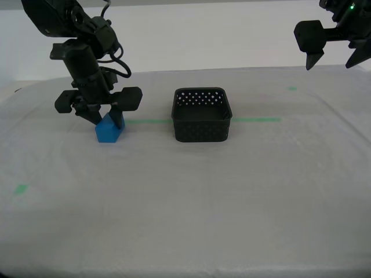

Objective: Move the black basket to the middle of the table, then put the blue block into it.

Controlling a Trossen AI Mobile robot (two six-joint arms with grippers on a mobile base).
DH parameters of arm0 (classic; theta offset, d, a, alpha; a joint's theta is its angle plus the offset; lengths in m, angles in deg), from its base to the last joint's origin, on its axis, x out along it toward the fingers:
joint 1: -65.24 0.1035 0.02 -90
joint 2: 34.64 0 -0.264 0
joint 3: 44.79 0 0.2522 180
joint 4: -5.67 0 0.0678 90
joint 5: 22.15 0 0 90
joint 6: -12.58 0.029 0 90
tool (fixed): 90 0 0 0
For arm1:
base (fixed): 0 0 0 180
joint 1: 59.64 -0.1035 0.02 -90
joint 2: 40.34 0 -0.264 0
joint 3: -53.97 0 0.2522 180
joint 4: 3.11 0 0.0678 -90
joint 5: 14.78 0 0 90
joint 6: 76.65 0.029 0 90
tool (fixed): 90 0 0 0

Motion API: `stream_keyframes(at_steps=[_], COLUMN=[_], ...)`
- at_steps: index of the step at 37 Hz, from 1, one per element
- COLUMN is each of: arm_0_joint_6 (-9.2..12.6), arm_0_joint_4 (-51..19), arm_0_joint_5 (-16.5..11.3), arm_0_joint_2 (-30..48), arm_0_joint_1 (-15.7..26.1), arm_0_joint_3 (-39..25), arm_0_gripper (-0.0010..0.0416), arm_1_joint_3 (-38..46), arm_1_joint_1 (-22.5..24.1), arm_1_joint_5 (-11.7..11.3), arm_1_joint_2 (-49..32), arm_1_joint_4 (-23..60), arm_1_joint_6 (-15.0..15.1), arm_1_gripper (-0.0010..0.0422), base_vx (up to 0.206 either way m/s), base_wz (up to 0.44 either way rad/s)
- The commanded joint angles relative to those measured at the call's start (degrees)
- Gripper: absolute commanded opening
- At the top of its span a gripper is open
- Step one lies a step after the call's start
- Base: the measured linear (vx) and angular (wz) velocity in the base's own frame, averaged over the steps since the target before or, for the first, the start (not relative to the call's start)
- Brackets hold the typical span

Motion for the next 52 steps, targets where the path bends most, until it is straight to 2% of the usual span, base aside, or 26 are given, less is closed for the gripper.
stream_keyframes(at_steps=[1,11,14,23,28,34,41,52], arm_0_joint_6=[0.0,0.0,0.0,0.0,0.0,0.0,0.0,0.0], arm_0_joint_4=[0.0,0.0,0.0,0.0,0.0,0.0,0.0,0.0], arm_0_joint_5=[0.1,0.1,0.1,0.1,0.1,0.1,0.1,0.1], arm_0_joint_2=[0.0,0.0,0.0,0.0,0.0,0.0,0.0,0.0], arm_0_joint_1=[0.1,0.1,0.1,0.1,0.1,0.1,0.1,0.1], arm_0_joint_3=[0.0,0.0,0.0,0.0,0.0,0.0,0.0,0.0], arm_0_gripper=[0.0399,0.0399,0.0399,0.0399,0.0399,0.0398,0.0398,0.0399], arm_1_joint_3=[0.0,0.0,0.0,0.0,0.0,0.0,1.3,6.8], arm_1_joint_1=[0.0,0.0,0.0,0.0,0.1,0.2,1.7,5.9], arm_1_joint_5=[-0.1,-0.1,-0.1,-0.2,-1.4,-2.3,-5.3,-6.3], arm_1_joint_2=[0.0,0.1,0.1,0.4,1.9,5.7,9.3,9.8], arm_1_joint_4=[1.0,0.9,1.0,1.2,2.1,4.4,7.9,11.8], arm_1_joint_6=[-0.7,-2.9,-4.1,-5.2,-5.3,-6.8,-10.1,-13.1], arm_1_gripper=[0.0129,-0.0007,0.0008,0.0002,0.0,-0.0001,0.0,0.0], base_vx=[0.0,0.0,0.0,0.0,0.0,0.0,0.0,0.0], base_wz=[0.0,0.0,0.0,0.0,0.0,0.0,0.0,0.0])
